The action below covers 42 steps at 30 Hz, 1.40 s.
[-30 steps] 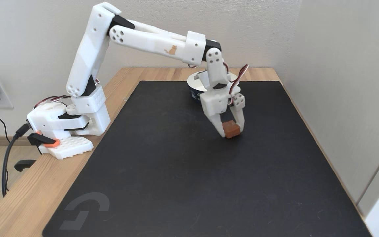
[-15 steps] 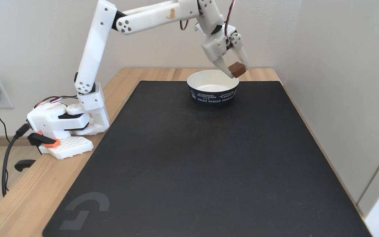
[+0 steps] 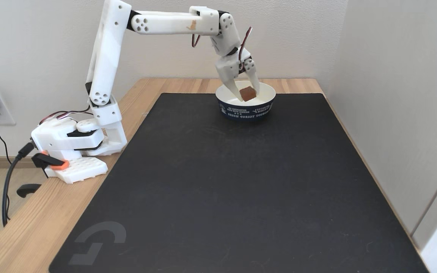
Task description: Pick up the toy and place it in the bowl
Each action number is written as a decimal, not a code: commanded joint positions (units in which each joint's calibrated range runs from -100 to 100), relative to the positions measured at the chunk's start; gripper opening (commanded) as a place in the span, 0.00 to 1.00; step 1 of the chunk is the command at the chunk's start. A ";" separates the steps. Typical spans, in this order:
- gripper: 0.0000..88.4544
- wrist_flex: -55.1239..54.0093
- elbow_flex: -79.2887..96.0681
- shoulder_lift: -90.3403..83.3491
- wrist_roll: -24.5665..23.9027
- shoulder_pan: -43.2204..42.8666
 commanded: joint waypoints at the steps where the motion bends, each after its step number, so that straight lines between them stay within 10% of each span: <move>1: 0.25 -0.78 0.22 -5.34 -0.14 -0.33; 14: 0.03 0.91 6.26 -25.60 3.09 13.39; 23: 0.03 -11.28 48.44 -52.45 7.64 30.12; 42: 0.03 -24.07 122.17 -126.48 7.32 31.54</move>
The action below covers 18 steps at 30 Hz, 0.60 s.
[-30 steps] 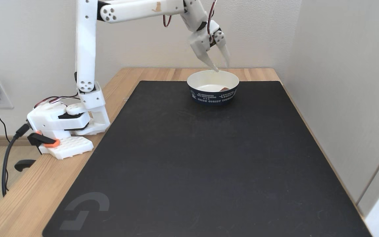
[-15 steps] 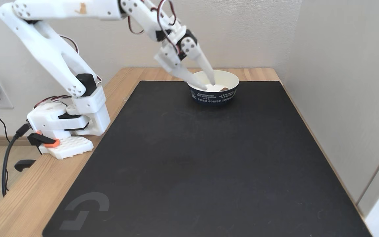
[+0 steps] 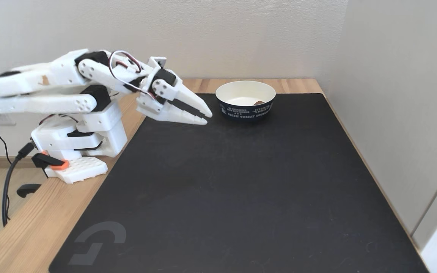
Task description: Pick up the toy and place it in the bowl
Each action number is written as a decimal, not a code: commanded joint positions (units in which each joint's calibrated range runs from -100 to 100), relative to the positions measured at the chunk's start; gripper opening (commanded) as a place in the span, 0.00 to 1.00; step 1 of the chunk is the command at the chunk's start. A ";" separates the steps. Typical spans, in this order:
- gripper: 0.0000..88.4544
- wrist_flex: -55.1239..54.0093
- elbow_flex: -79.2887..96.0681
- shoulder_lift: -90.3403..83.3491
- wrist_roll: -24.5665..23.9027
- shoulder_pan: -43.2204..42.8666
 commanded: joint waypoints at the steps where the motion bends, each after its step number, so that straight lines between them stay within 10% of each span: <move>1: 0.03 3.46 7.13 -12.66 -0.19 0.16; 18: 0.03 13.71 7.49 -12.32 -0.19 0.75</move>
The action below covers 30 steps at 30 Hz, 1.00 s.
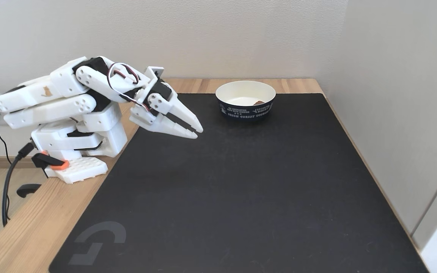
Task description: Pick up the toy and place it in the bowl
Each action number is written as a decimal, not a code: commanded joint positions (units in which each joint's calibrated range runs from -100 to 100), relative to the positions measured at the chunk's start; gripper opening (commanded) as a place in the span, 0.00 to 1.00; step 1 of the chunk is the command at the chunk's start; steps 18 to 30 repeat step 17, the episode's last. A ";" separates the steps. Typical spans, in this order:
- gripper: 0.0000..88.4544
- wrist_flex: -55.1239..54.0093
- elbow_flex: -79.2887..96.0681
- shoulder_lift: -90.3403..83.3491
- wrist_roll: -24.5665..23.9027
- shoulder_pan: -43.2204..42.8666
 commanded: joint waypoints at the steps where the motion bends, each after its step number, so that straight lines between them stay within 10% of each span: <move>1: 0.03 0.71 0.78 -0.50 -0.25 0.08; 30: 0.03 3.50 -0.12 -0.50 -2.80 0.25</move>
